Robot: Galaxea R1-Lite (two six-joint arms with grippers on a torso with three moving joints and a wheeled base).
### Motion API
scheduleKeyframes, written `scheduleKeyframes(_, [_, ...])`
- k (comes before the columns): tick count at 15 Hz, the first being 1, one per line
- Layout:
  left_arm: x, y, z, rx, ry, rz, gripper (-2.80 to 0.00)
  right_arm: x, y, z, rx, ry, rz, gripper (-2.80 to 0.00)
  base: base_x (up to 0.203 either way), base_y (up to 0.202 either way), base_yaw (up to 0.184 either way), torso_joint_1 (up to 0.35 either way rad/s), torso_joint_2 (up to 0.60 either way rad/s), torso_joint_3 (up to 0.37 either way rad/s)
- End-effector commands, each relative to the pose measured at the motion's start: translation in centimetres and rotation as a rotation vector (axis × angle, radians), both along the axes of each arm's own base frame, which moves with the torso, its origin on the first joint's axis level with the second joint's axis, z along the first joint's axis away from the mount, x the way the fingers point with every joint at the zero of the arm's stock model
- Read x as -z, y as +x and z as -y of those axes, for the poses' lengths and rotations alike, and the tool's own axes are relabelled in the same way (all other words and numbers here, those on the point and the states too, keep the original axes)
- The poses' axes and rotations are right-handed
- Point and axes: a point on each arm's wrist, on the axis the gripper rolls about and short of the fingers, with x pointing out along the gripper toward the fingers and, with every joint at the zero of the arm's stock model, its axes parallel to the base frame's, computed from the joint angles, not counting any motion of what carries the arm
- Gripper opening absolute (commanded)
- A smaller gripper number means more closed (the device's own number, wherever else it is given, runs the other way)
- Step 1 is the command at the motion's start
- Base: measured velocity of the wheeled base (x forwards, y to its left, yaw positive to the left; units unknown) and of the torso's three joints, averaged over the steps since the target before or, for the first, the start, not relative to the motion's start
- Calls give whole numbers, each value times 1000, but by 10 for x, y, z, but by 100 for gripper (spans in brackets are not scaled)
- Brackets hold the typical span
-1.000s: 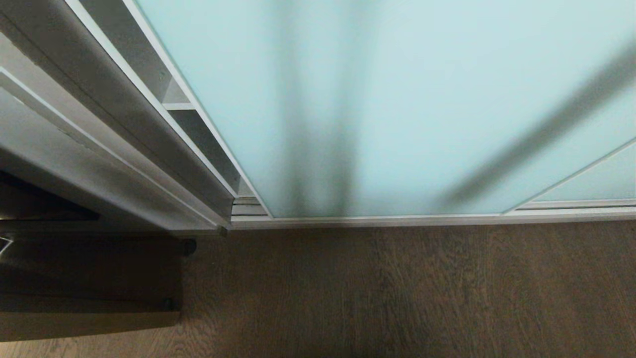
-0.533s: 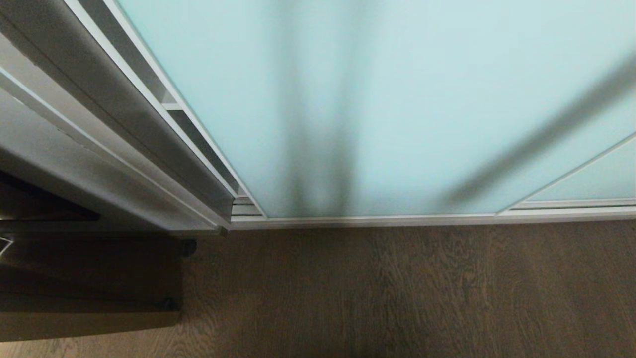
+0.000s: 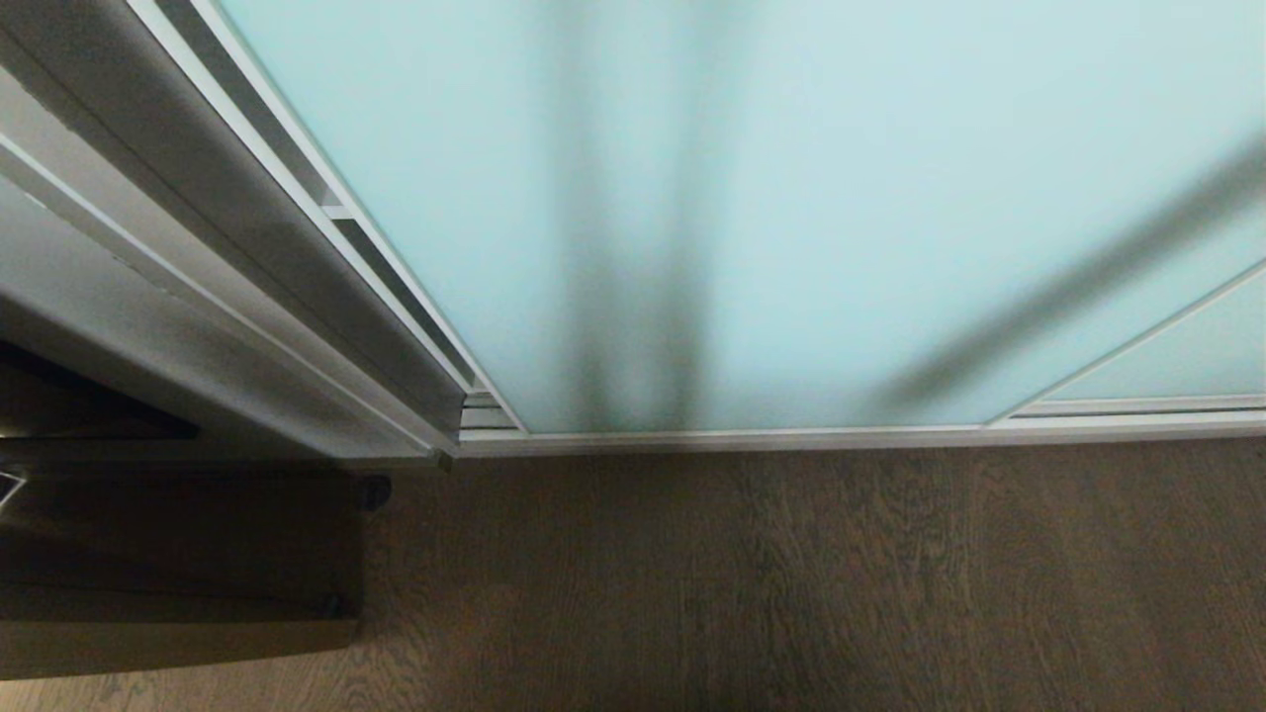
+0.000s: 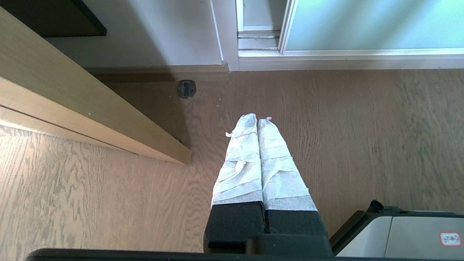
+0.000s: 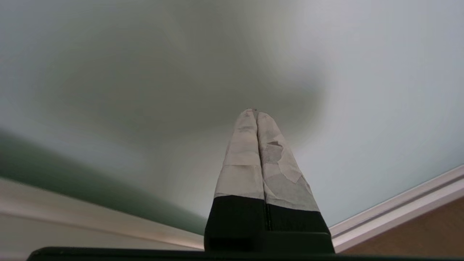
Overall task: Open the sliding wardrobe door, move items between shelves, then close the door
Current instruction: Close the door
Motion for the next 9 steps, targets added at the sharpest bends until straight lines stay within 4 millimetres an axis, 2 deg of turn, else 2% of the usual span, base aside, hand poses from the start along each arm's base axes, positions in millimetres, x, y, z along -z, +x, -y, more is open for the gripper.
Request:
scheduleKeyframes(1, [0,0,0,1,0,-1,-280,6,9,-4,-28,15,-9,-280,0,0,0,0,0,0])
scheduleKeyframes(5, [0,0,0,0,0,-3,-280,5,16,-14,-59,14,-9,-280,0,0,0,0,0,0])
scheduleKeyframes(9, [0,0,0,1,0,-2,-280,15,25,-15,-77,33,-30,-280,0,0,0,0,0,0])
